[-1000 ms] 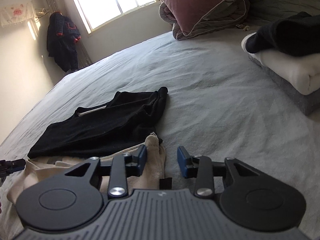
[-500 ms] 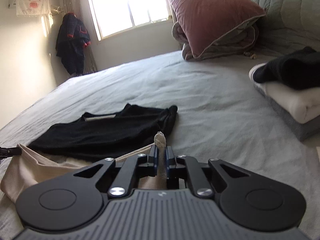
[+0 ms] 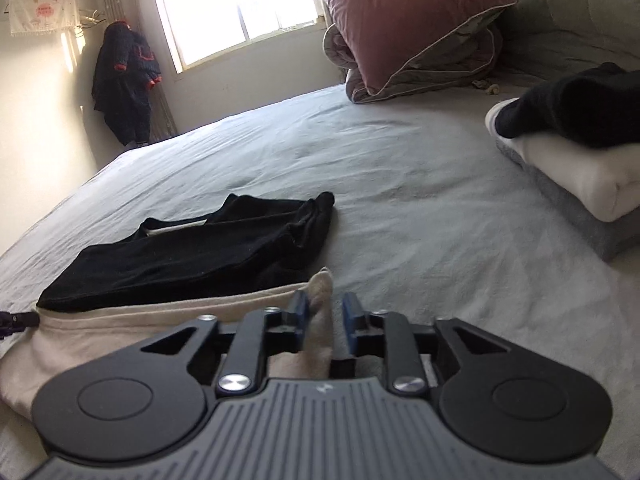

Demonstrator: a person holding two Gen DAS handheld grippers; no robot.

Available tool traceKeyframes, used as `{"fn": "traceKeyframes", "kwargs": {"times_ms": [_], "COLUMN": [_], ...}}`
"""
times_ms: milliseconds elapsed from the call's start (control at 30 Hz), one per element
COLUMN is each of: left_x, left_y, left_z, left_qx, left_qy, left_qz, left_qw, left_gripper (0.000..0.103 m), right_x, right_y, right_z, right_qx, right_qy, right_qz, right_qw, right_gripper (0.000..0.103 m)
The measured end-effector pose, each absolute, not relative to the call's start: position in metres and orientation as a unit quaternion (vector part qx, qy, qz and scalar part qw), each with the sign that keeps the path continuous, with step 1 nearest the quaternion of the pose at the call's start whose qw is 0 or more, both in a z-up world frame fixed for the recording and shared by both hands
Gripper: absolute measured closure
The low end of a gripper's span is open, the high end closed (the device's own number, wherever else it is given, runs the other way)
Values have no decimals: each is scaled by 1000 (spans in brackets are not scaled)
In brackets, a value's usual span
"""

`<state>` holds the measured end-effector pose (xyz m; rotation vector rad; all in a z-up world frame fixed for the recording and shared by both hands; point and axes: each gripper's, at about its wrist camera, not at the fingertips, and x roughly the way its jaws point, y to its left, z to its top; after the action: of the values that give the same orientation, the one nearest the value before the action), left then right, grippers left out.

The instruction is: Fold clothes

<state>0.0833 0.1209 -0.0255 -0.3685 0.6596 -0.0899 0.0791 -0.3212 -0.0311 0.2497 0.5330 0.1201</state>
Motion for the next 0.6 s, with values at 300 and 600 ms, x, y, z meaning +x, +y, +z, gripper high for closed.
{"fn": "traceKeyframes", "kwargs": {"times_ms": [300,600], "left_x": [62,23], "left_y": [132,177], "left_z": [-9,-24], "left_qx": [-198,-334], "left_qy": [366,433], "left_qz": [-92,-123], "left_qw": [905,828], "left_gripper": [64,55], "right_x": [54,17], "right_y": [-326,-363], "right_z": [-14,-22], "right_qx": [152,267], "right_qy": [310,402], "right_qz": [100,95], "right_qw": [933,871], "right_gripper": [60,58]}}
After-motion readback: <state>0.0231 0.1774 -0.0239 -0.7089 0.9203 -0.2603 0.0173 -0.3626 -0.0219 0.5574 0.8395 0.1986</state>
